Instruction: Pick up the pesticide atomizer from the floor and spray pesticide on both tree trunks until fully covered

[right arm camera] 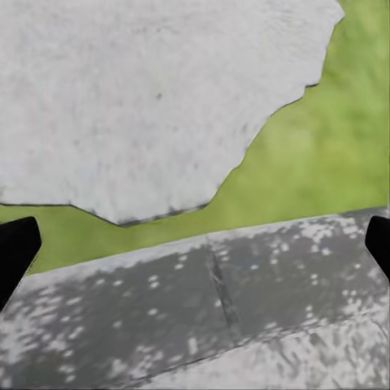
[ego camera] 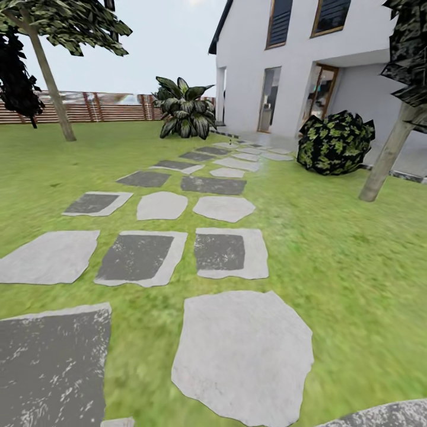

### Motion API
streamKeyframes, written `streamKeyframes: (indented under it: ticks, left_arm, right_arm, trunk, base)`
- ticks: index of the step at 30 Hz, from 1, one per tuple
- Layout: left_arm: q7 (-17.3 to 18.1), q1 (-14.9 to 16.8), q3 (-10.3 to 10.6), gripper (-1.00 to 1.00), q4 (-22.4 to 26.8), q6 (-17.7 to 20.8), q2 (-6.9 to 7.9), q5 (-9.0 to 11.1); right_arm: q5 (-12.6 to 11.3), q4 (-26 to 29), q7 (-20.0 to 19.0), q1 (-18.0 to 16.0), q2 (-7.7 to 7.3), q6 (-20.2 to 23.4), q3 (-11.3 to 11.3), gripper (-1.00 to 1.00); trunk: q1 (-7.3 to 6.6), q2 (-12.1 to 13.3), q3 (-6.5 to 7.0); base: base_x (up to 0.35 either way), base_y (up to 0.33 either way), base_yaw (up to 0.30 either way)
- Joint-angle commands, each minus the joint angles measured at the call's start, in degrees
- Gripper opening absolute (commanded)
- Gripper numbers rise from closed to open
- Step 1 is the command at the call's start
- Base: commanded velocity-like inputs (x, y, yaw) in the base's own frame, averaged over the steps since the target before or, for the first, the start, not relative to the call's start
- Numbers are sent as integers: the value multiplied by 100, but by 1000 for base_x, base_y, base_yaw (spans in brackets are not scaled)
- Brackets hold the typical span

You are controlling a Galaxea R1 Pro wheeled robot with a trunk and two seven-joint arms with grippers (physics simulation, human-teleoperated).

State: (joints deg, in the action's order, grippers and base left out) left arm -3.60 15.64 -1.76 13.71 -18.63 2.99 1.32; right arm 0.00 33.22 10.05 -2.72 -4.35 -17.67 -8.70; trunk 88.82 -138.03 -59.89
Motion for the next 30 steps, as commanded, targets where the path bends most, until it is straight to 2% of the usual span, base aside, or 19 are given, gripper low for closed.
streamKeyframes:
  ticks: [1,30]
  left_arm:
    - [0,0,0,100,0,0,0,0]
    - [0,0,0,100,0,0,-3,0]
  right_arm:
    - [0,0,0,0,0,0,0,100]
    - [0,0,-3,0,-2,0,0,100]
  trunk:
    - [0,0,0]
    - [0,0,0]
  base:
    - [340,0,0]
    - [340,0,0]
